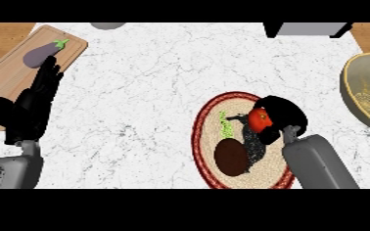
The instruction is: Pick the tomato from the placemat and place it in the bowl
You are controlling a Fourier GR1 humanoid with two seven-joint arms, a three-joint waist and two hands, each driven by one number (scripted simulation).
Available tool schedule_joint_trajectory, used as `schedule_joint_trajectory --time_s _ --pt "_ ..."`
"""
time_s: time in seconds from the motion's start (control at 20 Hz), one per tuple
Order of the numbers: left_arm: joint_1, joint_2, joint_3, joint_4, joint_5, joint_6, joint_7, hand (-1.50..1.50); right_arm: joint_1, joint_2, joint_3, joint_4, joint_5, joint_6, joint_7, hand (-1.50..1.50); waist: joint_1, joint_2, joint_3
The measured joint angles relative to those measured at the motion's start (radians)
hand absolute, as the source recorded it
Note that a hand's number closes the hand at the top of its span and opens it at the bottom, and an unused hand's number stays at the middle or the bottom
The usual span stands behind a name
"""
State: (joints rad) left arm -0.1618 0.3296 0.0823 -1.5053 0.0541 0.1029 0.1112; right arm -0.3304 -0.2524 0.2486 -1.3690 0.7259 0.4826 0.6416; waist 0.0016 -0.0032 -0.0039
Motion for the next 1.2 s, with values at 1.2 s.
schedule_joint_trajectory --time_s 1.2 --pt "0.001 -0.042 -0.007 -0.04 -0.037 -0.016 0.017 0.0 -0.491 -0.052 -0.321 0.587 0.229 -0.452 0.236 1.5 0.033 0.013 0.004"
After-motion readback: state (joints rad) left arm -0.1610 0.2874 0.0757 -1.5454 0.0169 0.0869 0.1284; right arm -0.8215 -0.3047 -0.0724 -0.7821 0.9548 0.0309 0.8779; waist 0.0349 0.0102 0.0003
